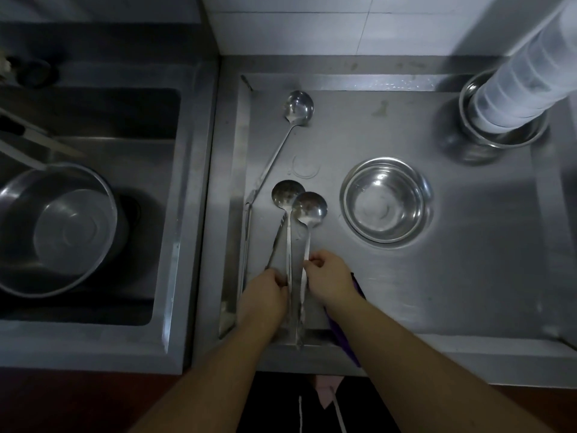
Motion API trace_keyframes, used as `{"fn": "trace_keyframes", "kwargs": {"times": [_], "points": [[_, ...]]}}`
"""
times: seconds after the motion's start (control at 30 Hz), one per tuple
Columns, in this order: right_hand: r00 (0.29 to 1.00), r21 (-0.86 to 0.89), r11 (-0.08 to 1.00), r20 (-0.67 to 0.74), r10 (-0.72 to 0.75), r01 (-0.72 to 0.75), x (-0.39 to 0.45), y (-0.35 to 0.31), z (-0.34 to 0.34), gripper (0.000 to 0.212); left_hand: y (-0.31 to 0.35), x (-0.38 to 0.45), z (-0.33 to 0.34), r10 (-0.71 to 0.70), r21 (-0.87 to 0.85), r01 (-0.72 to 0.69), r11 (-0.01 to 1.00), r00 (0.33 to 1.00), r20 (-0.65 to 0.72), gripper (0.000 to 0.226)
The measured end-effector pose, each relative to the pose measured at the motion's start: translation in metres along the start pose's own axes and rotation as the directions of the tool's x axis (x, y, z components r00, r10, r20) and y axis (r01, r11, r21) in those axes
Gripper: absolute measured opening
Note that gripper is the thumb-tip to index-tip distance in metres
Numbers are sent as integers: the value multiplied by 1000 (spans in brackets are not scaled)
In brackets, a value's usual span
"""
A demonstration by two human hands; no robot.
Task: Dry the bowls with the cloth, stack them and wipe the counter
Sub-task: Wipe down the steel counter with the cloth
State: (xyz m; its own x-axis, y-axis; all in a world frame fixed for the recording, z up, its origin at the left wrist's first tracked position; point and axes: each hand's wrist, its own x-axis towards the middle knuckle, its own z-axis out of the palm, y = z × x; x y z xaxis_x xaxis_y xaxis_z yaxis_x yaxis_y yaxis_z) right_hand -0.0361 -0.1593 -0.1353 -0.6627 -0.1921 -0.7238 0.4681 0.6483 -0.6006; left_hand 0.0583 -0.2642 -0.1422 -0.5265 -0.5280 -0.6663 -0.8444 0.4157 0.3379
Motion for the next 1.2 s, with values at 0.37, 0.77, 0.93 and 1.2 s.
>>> {"fn": "trace_keyframes", "kwargs": {"times": [0.37,0.77,0.93,1.2], "points": [[992,-84,992,91,-89,97,32,-24,16,6,-2,-1,0,32,-194,-19,981,997,67,21],[991,-206,969,2,-137,134,46,-23,16,11,3,0,7,-6,-273,22,962,998,59,19],[991,-278,951,30,-133,136,42,-23,15,24,9,3,4,-27,-312,61,948,993,111,22],[980,368,916,171,102,-160,30,-25,6,21,17,-6,-21,96,-353,-10,936,969,226,20]]}}
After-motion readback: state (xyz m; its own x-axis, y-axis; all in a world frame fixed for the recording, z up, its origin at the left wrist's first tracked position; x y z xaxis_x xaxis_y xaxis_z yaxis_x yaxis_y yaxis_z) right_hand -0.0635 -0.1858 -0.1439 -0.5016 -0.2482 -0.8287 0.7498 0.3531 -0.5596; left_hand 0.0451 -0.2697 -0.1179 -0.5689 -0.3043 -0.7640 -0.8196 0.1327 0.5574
